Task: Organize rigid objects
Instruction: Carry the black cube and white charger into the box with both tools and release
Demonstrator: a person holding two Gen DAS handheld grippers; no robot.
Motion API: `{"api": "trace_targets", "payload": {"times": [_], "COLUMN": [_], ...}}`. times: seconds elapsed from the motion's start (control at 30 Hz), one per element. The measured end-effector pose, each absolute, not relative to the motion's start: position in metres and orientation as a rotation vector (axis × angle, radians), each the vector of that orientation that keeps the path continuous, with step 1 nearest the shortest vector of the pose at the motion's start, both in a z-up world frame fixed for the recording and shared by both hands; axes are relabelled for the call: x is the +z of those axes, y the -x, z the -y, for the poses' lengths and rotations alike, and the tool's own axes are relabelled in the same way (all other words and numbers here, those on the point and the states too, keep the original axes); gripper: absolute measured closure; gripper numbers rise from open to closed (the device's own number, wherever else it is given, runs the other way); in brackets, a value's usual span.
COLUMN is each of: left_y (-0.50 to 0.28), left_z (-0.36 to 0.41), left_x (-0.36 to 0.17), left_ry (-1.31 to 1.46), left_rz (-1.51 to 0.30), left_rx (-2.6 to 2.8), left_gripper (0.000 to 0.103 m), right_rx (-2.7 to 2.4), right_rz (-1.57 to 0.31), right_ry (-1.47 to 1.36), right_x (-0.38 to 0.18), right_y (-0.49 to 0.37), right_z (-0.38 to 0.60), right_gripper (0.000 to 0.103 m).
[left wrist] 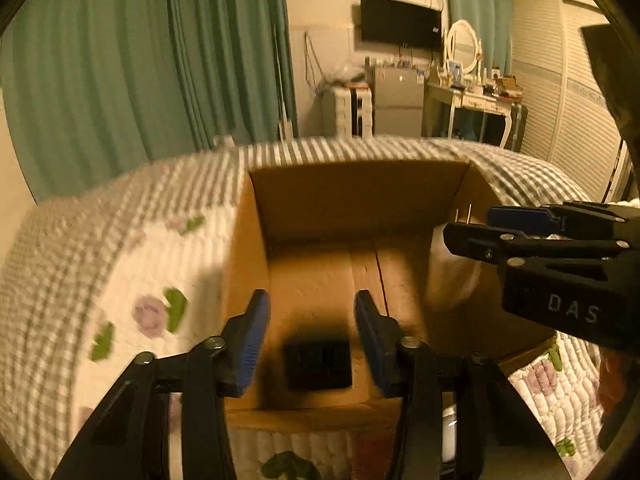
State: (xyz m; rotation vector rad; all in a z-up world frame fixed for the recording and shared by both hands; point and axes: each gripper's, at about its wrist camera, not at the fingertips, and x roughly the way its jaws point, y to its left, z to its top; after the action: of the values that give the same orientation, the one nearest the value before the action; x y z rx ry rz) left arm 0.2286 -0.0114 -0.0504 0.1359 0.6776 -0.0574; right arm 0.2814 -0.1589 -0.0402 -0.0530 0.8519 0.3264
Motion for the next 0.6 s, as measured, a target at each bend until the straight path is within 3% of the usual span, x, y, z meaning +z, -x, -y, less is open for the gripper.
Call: {"api": "trace_targets", "payload": {"times": [0.07,0.17,0.27,0.37,0.6], "left_y": [-0.221,-0.206,-0.182,-0.161,-0.112], "left_z": [0.01,0.002,-0.01,-0.018,-0.028], "left_x": [-0.041,-0.023,-0.007,0.002,-0.007], "left_ry": [-0.151,-0.142,-0.128,-0.128,-0.092], "left_rz": [-0.667,-0.661,-0.654,-0.65,-0.726], "left_rx": [-0.051,-0.039,-0.007,0.019,0.034], "left_gripper": [0.033,0.033,0.024,0.023,0.023], "right_rx": [0.295,0.274,0.231,0.206,0.168], "right_rz": [-0.835,-0.825,-0.795,-0.769,-0.789], "right_ry": [0.069,0.061,0.064,0.078,0.112], "right_x": [-0.031,-0.012,0.014,0.038,0.043], "right_y": [-0.274,-0.26,-0.239,-0.21,-0.139], "right_z": [0.164,0.173,0.181,0.183,0.17], "right_gripper": [0.044,0.044,0.039,0.029,0.027]}}
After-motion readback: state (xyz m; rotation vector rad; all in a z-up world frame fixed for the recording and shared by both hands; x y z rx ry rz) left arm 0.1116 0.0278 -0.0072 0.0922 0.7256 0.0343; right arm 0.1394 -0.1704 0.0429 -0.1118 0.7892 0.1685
